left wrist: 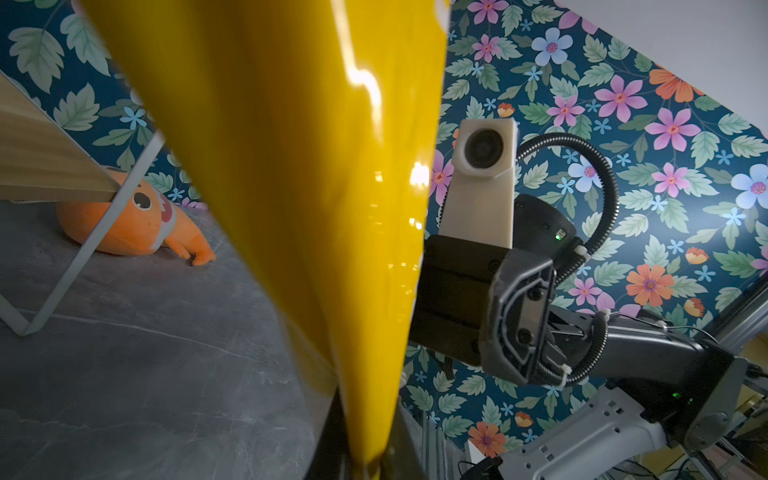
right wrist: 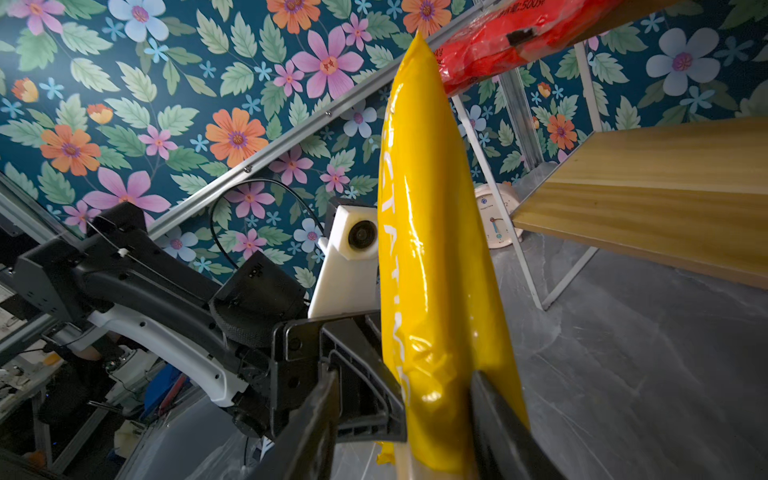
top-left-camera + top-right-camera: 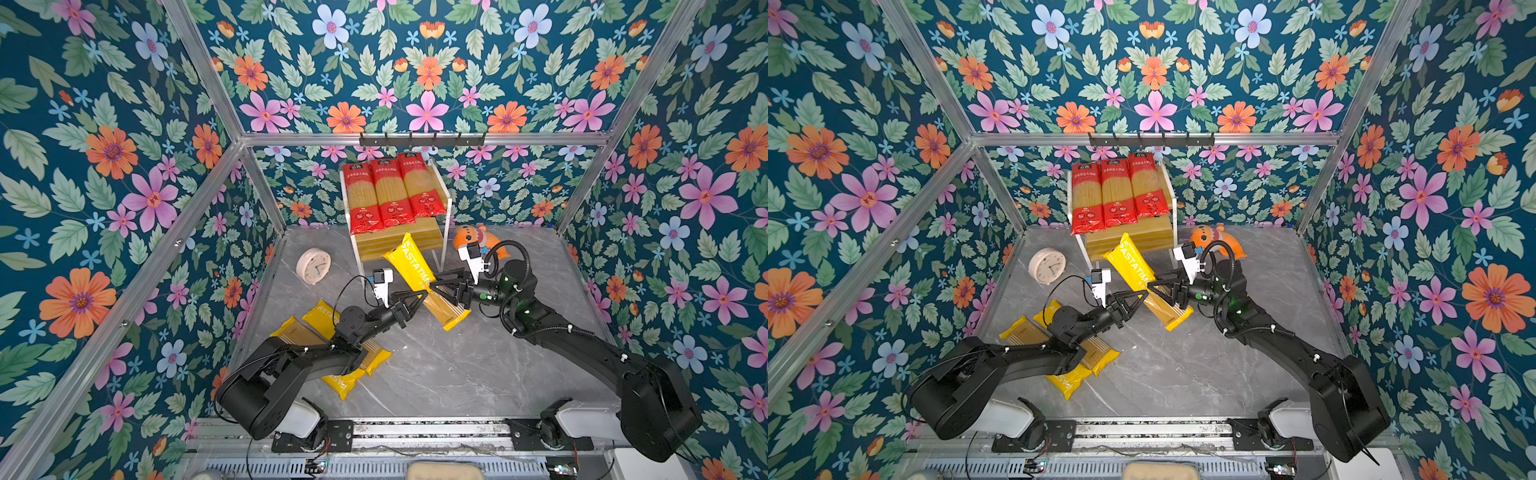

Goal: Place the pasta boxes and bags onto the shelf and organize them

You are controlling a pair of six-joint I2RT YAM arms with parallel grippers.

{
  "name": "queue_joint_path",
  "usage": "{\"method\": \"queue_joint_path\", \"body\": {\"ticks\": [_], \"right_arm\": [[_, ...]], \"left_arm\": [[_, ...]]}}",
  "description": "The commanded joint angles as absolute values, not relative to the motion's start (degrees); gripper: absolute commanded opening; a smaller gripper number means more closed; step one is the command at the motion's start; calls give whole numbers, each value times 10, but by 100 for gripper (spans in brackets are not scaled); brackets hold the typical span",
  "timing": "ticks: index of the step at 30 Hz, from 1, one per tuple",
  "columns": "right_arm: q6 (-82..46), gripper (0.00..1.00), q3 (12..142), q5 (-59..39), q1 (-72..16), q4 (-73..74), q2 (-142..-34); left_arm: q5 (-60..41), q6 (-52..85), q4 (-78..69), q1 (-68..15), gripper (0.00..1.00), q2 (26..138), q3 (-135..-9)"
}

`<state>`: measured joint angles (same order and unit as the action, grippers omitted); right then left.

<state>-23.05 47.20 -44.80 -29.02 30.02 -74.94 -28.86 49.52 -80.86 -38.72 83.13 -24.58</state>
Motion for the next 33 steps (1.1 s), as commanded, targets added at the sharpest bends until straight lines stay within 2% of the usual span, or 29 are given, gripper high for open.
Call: {"method": "queue_joint_path", "body": {"ticks": [1,9,12,15,18,19,23,25,28,33], "right_arm": [[-136,53,496,-448,-287,133,-749],[-75,56,575,-429,-268,11,-786],[-78,55,592,-482,-268,12,-803],[-107,47,594,-544,-271,58,-812],[-141,30,580,-569,-269,125,-808],[-153,25,576,-577,-269,147,-807],[-209,11,564,-594,-269,246,-813],[-237,8,559,-596,-269,293,-819],[-281,5,558,-605,-270,363,-832],[-409,5,548,-617,-270,540,-872]], "left_arm": [[-344,485,-925,-389,0,823,-250],[-377,444,-869,-389,0,823,-243],[-388,444,-858,-389,0,823,-251],[-392,432,-835,-389,0,818,-259],[-388,424,-815,-389,0,811,-260],[-387,424,-813,-389,3,810,-259],[-387,446,-844,-386,24,814,-248],[-393,468,-891,-382,37,825,-238],[-399,499,-941,-381,49,842,-232],[-413,517,-957,-381,52,863,-254]]}}
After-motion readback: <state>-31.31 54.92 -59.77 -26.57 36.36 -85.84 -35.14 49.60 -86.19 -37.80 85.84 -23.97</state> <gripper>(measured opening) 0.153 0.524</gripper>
